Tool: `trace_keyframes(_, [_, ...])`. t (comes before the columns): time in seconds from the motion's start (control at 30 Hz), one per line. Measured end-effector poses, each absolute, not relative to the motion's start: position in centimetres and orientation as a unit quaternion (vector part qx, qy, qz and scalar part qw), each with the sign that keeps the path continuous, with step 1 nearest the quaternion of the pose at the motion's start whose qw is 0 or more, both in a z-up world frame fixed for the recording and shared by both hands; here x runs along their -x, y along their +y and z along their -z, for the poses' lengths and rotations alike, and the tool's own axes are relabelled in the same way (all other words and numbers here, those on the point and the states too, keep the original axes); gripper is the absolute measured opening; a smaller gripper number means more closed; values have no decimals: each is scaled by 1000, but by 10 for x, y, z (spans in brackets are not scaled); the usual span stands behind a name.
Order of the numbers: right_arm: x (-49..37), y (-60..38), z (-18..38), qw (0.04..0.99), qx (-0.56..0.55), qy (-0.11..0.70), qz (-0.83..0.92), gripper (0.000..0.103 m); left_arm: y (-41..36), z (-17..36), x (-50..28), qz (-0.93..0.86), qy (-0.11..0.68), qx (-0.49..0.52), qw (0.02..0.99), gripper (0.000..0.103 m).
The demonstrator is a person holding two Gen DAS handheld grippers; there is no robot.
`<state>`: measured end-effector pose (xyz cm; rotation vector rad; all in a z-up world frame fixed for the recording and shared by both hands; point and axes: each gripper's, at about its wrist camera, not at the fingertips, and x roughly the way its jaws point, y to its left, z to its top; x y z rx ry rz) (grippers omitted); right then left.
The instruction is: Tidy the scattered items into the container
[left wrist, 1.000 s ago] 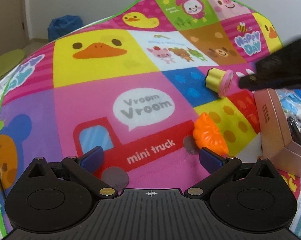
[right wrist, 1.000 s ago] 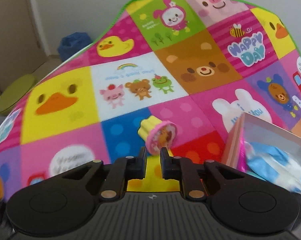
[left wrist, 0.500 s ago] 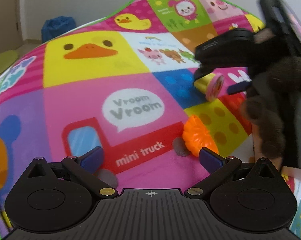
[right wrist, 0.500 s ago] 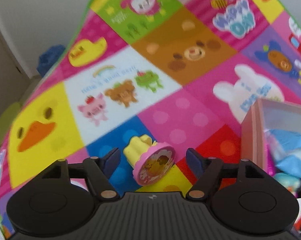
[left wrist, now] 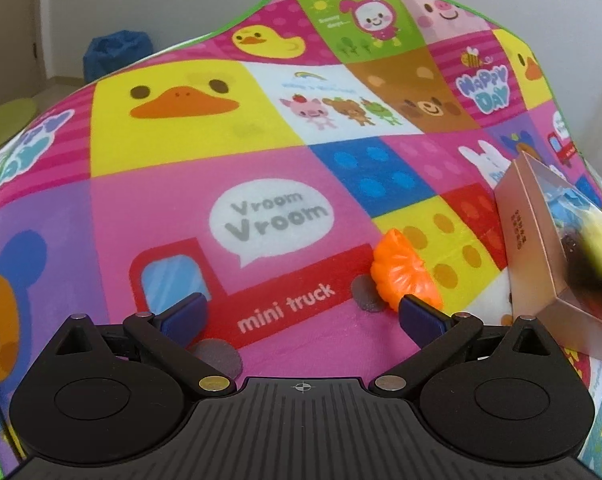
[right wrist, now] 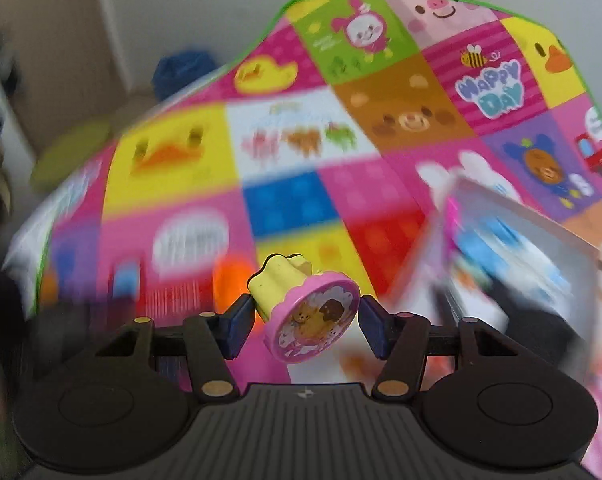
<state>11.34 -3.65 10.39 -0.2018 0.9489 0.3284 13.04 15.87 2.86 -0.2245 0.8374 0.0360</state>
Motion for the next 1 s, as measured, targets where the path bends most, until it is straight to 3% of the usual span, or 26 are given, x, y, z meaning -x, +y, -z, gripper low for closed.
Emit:
trace_keyframes(0.2, [-35,-79,-67,769,353,515,-137,57,135,-40,-111,52,397,69,914,103])
trace_keyframes(0.3, [-19,-103,-44,741,385,539,-109,57,111,-47,-93,125,381,30,916,103])
trace_keyframes(0.37, [-15,-114,-40,751,349,551,-105,59,98,-48,-85,145,368,-6,918,103])
trace_keyframes(0.43, [-10,-124,-48,781,287,544,-109,75,89,-48,-79,137,351,-43,925,103])
trace_keyframes(0.53, [7,-141,-73,833,193,507,-108,83,87,-49,-79,108,335,-57,934,103])
trace_keyframes(0.67, [28,-179,-105,892,80,439,-76,91,93,-55,-102,75,324,-50,942,103])
trace_keyframes(0.77, [36,-214,-111,911,16,412,-27,94,92,-52,-119,95,312,-107,939,102])
trace_keyframes(0.83, [43,-242,-110,913,-39,405,5,95,88,-46,-125,118,305,-157,932,94])
trace_keyframes(0.87, [48,-256,-109,912,-67,404,20,96,86,-42,-128,127,308,-179,926,80])
trace_keyframes(0.9, [53,-270,-106,910,-96,402,35,98,83,-38,-132,133,315,-194,920,75])
trace_keyframes(1.0, [68,-301,-92,893,-182,405,67,100,79,-28,-143,131,330,-199,913,82])
